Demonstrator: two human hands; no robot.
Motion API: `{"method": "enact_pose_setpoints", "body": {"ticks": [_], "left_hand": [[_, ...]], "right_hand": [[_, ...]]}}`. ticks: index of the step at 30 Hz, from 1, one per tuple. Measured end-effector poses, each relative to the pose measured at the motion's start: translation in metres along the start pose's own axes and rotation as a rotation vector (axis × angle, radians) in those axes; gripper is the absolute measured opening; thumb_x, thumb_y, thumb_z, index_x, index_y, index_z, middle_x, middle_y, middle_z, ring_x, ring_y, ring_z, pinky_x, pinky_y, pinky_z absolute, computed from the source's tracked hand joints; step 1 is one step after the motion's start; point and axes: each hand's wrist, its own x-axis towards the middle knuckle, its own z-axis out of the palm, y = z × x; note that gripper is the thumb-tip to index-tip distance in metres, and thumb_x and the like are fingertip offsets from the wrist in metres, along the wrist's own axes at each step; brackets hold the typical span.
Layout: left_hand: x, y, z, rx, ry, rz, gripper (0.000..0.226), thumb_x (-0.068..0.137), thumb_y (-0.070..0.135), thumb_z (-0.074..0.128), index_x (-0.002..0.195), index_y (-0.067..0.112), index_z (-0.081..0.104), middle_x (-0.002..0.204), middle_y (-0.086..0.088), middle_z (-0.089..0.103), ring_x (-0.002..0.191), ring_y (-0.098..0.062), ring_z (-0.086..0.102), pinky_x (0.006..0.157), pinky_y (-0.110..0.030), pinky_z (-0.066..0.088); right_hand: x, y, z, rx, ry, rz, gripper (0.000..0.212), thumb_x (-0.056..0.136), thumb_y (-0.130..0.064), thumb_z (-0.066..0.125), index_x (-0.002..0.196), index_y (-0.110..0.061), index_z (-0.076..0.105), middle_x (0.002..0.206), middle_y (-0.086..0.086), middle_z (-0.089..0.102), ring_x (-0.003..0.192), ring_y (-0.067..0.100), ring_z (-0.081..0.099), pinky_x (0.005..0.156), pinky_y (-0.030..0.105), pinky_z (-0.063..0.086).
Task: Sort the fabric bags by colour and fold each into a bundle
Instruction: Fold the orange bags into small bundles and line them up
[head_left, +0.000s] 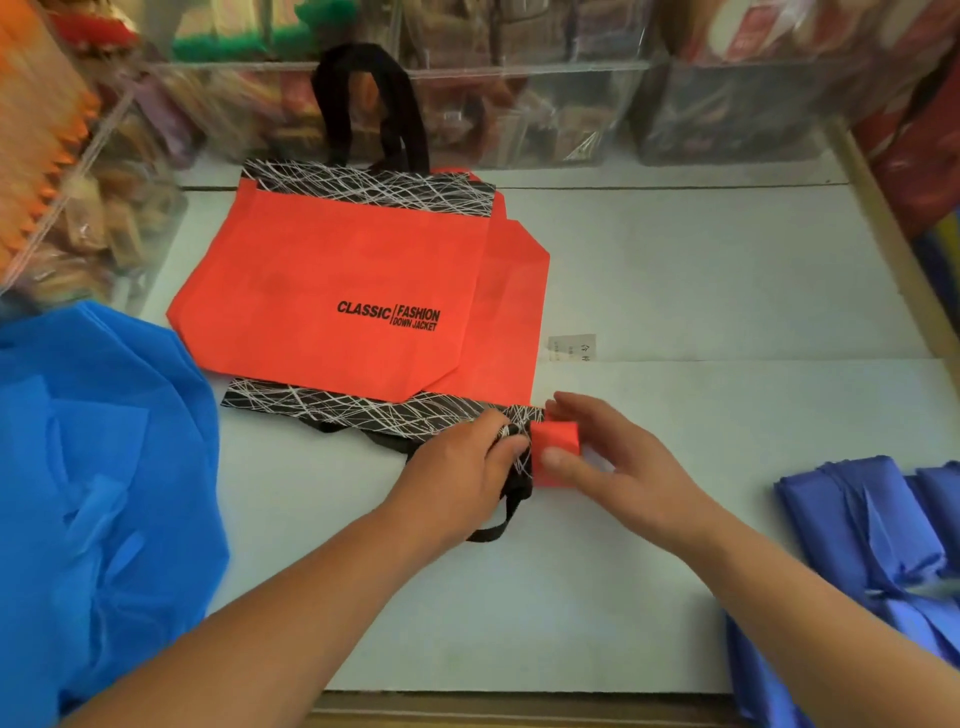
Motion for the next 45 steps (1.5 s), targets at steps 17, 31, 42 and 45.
{"method": "enact_pose_setpoints", "body": {"ticks": [17,31,42,45], "left_hand": [[0.027,-0.011,-0.006,0.174,-0.023,0.19,0.061,0.094,0.064,0.044,0.143,0.03,0.059,0.14,0.014,0.064,0.134,-0.012,0.054,0.107,-0.042,0.047],[0.002,-0.021,0.019,0.003,0.186,0.262,0.045,0.098,0.041,0.057,0.14,0.023,0.057,0.135,0.008,0.065,0.123,-0.014,0.061,0.106,-0.039,0.05],[-0.055,0.098,-0.088,-0.544,0.077,-0.176,0.026,0.083,0.04,0.083,0.092,0.029,0.062,0.114,0.022,0.069,0.093,-0.018,0.071,0.065,-0.047,0.064],[-0.085,0.134,-0.13,-0.589,0.007,-0.145,0.024,0.086,0.027,0.082,0.095,0.032,0.06,0.107,0.011,0.073,0.082,-0.017,0.069,0.063,-0.034,0.058]], "right_hand": [[0.018,-0.003,0.013,-0.147,0.388,0.156,0.031,0.082,-0.039,0.085,0.112,-0.037,0.076,0.107,-0.013,0.051,0.106,0.01,0.058,0.09,0.027,0.047],[-0.002,-0.037,0.014,0.449,0.24,0.427,0.032,0.086,-0.028,0.083,0.112,-0.028,0.065,0.098,0.01,0.077,0.089,0.032,0.076,0.088,0.049,0.061],[-0.059,-0.139,-0.017,0.43,0.286,0.189,0.018,0.074,0.005,0.086,0.079,-0.009,0.076,0.084,0.013,0.078,0.081,0.033,0.076,0.074,0.047,0.063],[-0.09,-0.182,-0.033,0.414,0.238,0.126,0.027,0.073,0.01,0.084,0.067,-0.014,0.073,0.081,0.016,0.077,0.074,0.028,0.073,0.068,0.039,0.059]]}}
